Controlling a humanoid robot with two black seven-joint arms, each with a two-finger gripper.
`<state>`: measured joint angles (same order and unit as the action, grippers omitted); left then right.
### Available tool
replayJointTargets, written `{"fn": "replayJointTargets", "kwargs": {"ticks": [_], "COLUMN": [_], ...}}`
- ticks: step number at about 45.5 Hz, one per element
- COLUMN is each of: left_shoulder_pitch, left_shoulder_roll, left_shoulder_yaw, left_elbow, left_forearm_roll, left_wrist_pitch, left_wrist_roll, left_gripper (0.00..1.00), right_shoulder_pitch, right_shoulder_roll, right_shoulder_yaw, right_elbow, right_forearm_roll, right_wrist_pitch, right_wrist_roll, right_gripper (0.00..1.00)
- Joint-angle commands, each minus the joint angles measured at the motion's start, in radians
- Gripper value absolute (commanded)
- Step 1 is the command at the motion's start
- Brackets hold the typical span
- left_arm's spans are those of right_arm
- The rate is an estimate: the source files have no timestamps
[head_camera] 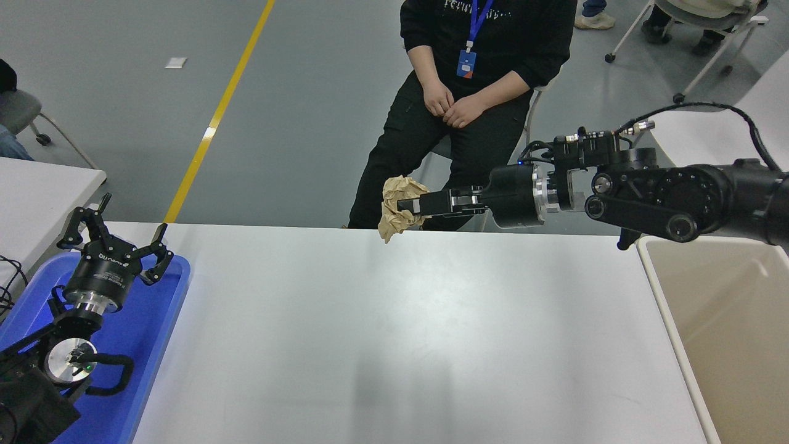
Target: Clean the table surface
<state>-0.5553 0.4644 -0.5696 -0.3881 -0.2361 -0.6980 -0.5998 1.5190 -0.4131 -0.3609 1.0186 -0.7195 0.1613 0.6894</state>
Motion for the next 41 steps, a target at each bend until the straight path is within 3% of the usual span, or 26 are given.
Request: {"fn": "replayJointTargets", "kwargs": {"ticks": [1,18,41], "left_shoulder_pitch": [0.000,0.000,0.000], "left_shoulder_roll": [-0.001,0.000,0.000], "left_shoulder_yaw": [0.000,0.000,-0.001], "left_elbow": [0.000,0.000,0.000], "left_forearm_roll": [0.000,0.000,0.000], "left_wrist_pitch": [0.000,0.000,0.000], "left_wrist_roll": [0.000,0.000,0.000], "left_gripper": [1.00,1.00,1.00], "right_shoulder_pitch": [-0.022,-0.125,-0.399], "right_shoulder_roll": [-0.059,-0.134,-0.165], "right_shoulder_yaw": [0.115,0.128,0.128], "right_elbow": [-0.043,-0.337,-0.900], "right_forearm_roll": [0.129,0.299,0.307], "right_wrist_pitch": [-0.002,-0.005,0.000], "right_wrist_roll": [0.001,-0.002,-0.011], "right_gripper": [0.00,0.00,0.00]}}
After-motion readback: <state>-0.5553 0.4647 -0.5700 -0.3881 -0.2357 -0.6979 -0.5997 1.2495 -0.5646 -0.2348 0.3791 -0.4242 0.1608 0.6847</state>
